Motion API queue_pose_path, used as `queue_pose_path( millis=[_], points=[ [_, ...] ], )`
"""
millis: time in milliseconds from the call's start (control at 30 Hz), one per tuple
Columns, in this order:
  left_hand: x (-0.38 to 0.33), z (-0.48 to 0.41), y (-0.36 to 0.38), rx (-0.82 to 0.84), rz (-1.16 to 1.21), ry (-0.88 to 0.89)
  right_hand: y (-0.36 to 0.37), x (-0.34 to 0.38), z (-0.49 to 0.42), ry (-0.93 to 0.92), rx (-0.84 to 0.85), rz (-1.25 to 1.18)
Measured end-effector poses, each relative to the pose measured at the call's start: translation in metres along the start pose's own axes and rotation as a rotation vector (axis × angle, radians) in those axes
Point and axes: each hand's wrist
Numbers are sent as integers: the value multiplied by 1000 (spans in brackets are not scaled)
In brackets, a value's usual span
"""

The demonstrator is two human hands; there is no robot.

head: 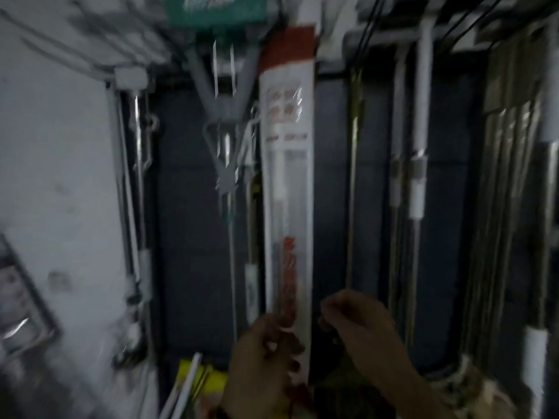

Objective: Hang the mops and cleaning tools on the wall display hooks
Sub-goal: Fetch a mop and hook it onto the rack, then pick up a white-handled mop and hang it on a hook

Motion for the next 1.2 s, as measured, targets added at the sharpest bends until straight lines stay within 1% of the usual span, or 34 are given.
queue_pose_path(
  millis=[33,100,233,300,400,567,667,767,833,967,1033,1100,1200],
  points=[
    [20,10,-20,-13,-47,8,19,-9,16,86,45,-28],
    [61,28,-57,-62,-109,-60,57,-24,47,256,114,-74],
    [141,62,-114,-121,-63,-239,125,-50,107,496,193,-107],
    [178,80,-138,-90,-53,-341,150,-65,132,582,227,-96],
    [222,105,-166,-53,-94,-476,177,-96,160,678,324,-40],
    [281,131,-193,-85,-140,-698,218,-169,182,827,512,104],
    [312,144,-201,-97,-171,-823,244,-209,186,888,601,163],
    [338,159,-204,-100,-207,-950,272,-249,187,899,602,176],
    [356,167,-205,-112,-281,-1021,293,-277,185,901,617,204],
    [386,172,-196,-185,-294,-1165,335,-327,174,895,668,249],
    [399,169,-186,-203,-295,-1183,353,-346,164,878,696,270],
    [404,164,-175,-184,-307,-1191,370,-366,153,874,730,321],
    [413,155,-164,-183,-305,-1185,398,-376,138,955,822,265]
  ],
)
Point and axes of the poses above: each hand's wrist, its own z-axis away from the middle knuckle, its own y-axis out of the palm, x = y × z, and after that the axes turned 10 degrees about -x, right-handed
